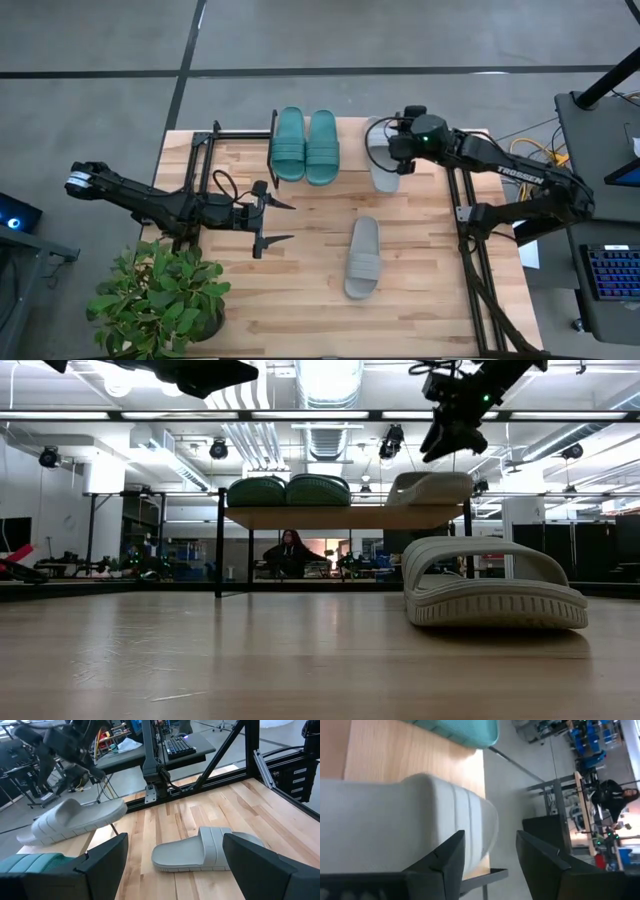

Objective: Pick and place slides into the shelf
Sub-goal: Put the left gray slide on the shelf

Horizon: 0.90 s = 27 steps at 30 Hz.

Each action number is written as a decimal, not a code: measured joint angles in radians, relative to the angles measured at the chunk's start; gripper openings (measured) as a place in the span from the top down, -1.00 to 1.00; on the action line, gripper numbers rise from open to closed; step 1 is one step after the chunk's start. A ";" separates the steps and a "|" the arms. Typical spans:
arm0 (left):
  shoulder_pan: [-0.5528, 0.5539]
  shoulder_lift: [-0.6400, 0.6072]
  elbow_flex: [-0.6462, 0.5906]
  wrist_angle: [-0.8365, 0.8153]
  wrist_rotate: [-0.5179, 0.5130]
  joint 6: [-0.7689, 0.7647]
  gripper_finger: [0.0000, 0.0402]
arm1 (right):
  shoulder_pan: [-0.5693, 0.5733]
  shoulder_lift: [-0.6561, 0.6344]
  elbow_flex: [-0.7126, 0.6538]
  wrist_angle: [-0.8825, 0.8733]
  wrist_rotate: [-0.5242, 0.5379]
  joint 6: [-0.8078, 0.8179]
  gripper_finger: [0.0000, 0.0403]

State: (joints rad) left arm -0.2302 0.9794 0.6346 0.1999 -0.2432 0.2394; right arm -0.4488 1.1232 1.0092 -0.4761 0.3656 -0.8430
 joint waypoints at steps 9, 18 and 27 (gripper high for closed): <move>0.000 0.000 0.000 0.000 0.000 0.000 -0.53 | 0.043 -0.071 0.003 -0.110 0.001 0.214 0.18; 0.000 0.000 0.000 0.000 0.000 0.001 -0.53 | 0.429 -0.185 -0.003 -0.201 0.042 0.521 0.34; 0.000 0.000 0.000 -0.008 0.000 0.001 -0.53 | 0.916 -0.057 -0.055 -0.360 0.663 0.779 0.39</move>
State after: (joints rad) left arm -0.2306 0.9791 0.6346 0.1915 -0.2432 0.2401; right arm 0.4671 1.0661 0.9545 -0.8362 1.0289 -0.0642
